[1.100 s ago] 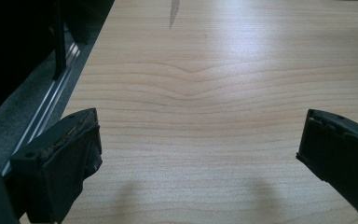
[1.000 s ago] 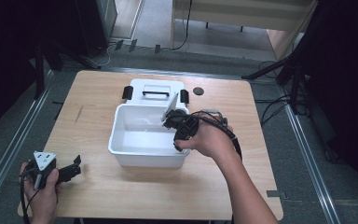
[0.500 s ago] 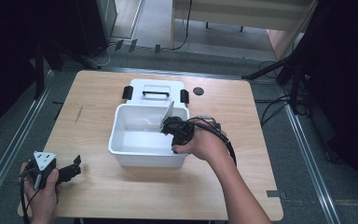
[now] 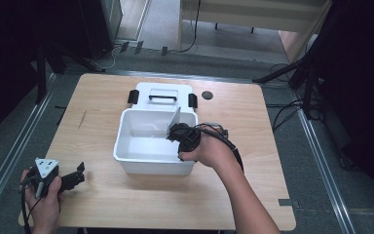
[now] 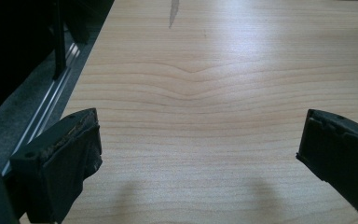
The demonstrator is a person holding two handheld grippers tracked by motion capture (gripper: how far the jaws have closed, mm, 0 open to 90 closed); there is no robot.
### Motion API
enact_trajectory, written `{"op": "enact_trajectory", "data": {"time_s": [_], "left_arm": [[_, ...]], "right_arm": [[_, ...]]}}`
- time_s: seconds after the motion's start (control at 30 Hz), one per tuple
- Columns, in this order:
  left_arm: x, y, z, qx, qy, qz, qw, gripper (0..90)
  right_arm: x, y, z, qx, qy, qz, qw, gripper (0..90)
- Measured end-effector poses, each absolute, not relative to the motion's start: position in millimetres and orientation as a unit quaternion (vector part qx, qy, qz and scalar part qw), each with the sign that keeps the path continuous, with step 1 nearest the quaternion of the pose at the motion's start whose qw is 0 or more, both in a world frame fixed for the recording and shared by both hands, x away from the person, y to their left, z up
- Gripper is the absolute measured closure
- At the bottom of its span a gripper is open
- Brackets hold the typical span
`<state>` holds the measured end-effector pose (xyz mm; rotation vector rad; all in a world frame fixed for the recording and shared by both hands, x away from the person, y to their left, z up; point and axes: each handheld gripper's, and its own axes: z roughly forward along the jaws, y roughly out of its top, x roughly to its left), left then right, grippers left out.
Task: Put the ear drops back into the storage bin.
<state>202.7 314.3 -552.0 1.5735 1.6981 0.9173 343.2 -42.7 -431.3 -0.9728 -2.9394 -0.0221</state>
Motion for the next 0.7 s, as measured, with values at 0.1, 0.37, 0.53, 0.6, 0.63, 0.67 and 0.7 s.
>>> {"op": "enact_trajectory", "data": {"time_s": [0.1,0.37,0.53,0.6,0.63,0.67,0.7], "left_arm": [[202.7,314.2,-552.1,0.599,0.646,0.349,0.32,0.0],[202.9,314.8,-552.2,0.598,0.646,0.349,0.321,0.0],[203.0,314.6,-552.2,0.598,0.646,0.349,0.321,0.0],[202.9,314.7,-552.2,0.598,0.646,0.349,0.321,0.0],[203.0,314.7,-552.2,0.598,0.646,0.349,0.321,0.0],[202.9,314.7,-552.2,0.598,0.646,0.349,0.321,0.0],[203.0,314.6,-552.2,0.598,0.646,0.349,0.321,0.0]], "right_arm": [[343.2,-40.7,-432.7,-0.318,-0.948,-0.001,0.023,71.8],[344.2,-39.2,-434.8,-0.313,-0.95,0.004,0.022,71.8],[344.5,-39.1,-434.9,-0.314,-0.949,0.005,0.023,71.7],[344.4,-39.1,-434.9,-0.314,-0.949,0.005,0.023,71.6],[344.4,-39.1,-434.9,-0.314,-0.949,0.005,0.023,71.7],[344.3,-39.2,-435.0,-0.314,-0.949,0.004,0.023,71.6],[344.3,-39.3,-435.0,-0.314,-0.949,0.003,0.023,71.5]]}}
